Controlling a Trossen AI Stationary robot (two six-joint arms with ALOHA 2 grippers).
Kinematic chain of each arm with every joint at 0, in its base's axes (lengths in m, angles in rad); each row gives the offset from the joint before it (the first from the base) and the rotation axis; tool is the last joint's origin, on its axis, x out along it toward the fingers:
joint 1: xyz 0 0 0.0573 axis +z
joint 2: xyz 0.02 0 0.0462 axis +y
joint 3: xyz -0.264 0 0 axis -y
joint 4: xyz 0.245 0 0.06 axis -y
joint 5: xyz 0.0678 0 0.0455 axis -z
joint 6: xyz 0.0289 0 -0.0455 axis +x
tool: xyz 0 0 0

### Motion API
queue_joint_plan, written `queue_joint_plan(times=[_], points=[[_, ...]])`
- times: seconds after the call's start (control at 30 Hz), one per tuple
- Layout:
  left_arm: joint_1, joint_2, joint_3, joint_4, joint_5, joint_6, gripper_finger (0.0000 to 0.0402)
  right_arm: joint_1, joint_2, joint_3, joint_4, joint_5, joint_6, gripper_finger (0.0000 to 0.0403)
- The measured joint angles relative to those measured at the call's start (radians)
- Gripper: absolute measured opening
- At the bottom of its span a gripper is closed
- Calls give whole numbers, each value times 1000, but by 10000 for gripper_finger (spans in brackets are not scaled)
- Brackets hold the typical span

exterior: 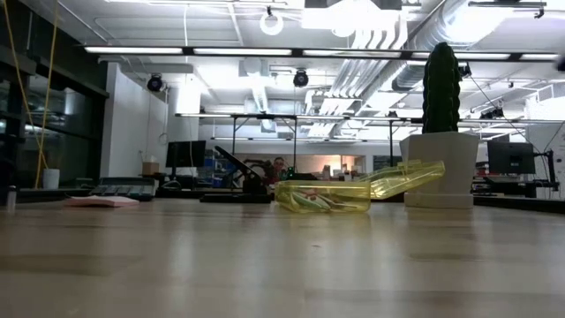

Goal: Pack school essentials
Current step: Put the pink small eraser into the yellow supply box

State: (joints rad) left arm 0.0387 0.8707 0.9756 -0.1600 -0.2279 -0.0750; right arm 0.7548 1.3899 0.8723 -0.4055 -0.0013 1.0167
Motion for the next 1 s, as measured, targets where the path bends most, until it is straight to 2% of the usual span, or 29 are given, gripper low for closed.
queue_joint_plan(times=[0.17,0.4,0.5,0.67,0.83,1.0], points=[[0,0,0,0,-7,0,172,56,163,59,-18,-35,31,199],[0,0,0,0,-9,0,172,99,395,233,-251,-35,14,199],[0,0,0,-1,-11,0,172,107,471,292,-299,-34,13,199],[0,0,0,0,-11,-1,172,117,544,353,-329,8,14,199],[0,0,0,-1,-11,-3,172,119,557,368,-365,43,50,195],[0,0,0,-1,-11,-2,172,118,558,365,-402,46,54,153]])
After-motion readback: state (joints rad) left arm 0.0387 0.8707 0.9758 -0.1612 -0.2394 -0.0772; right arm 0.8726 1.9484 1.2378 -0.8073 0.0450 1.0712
